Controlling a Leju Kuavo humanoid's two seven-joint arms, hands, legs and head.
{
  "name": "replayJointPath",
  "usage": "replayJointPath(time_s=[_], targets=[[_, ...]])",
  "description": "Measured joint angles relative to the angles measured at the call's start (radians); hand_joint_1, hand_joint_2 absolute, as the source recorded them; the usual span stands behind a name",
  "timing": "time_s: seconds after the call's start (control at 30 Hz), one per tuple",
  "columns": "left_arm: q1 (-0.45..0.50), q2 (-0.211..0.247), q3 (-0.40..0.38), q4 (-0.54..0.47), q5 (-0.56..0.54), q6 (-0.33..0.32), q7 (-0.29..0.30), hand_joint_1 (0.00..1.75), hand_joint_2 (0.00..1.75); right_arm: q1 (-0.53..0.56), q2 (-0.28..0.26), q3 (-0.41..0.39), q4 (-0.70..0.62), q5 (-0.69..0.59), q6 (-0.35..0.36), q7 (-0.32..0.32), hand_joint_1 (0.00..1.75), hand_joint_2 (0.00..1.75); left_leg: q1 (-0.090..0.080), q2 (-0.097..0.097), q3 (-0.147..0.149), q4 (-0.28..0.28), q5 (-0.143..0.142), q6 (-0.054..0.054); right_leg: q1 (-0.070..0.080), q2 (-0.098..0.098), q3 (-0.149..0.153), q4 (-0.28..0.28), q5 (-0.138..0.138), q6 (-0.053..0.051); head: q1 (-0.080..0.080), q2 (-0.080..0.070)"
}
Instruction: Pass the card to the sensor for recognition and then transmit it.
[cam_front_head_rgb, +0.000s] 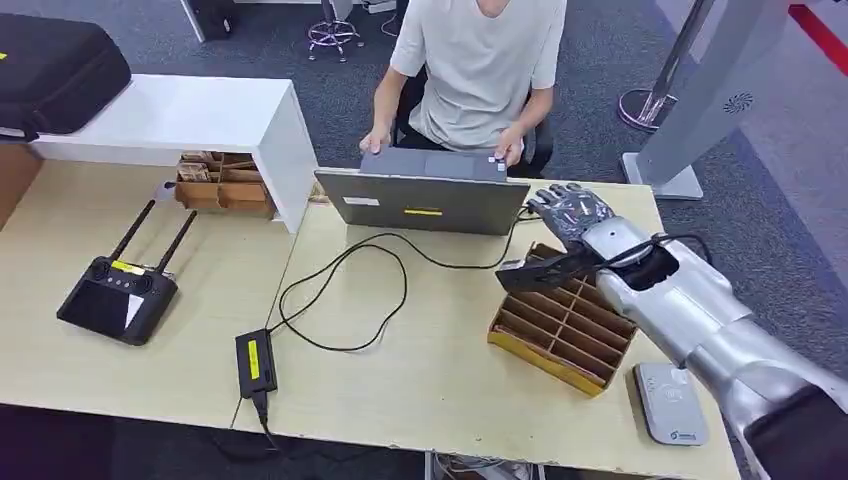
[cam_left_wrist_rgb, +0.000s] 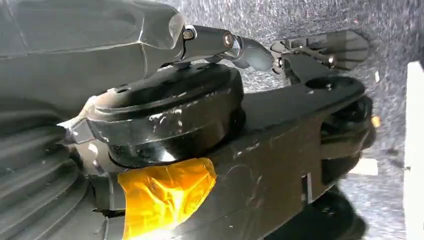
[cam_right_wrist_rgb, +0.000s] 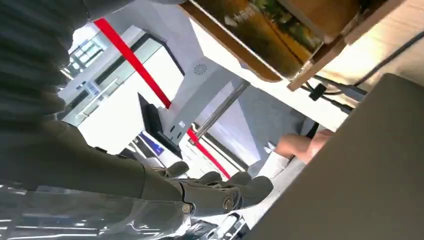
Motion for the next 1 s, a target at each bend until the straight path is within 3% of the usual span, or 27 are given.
replayJointPath(time_s=[0.43,0.8,1.0], targets=[[-0.011,0.006,-0.093,0.0,-0.095,-0.037,0.023,0.0,1.75,-0.023,0.027,0.008,0.052,0.009,-0.001,-0.008,0.0,1.75,0.0,0.0,0.0,0.0,0.0,0.0,0.0,0.0,0.0,0.0,0.0,0.0,0.0,0.0],[-0.015,0.008,-0.114,0.0,-0.103,-0.044,0.03,0.0,1.75,-0.027,0.035,0.009,0.066,0.009,0.0,-0.008,0.0,1.75,0.0,-0.001,0.0,0.0,0.0,0.0,0.0,-0.001,0.0,0.0,0.0,0.0,0.0,0.0],[-0.026,0.01,-0.142,0.0,-0.165,-0.073,0.04,0.0,1.75,-0.032,0.043,0.01,0.076,0.01,-0.001,-0.016,0.0,1.75,0.0,-0.004,0.0,0.0,0.0,0.0,0.0,-0.002,0.0,0.0,0.0,0.0,0.0,0.0]])
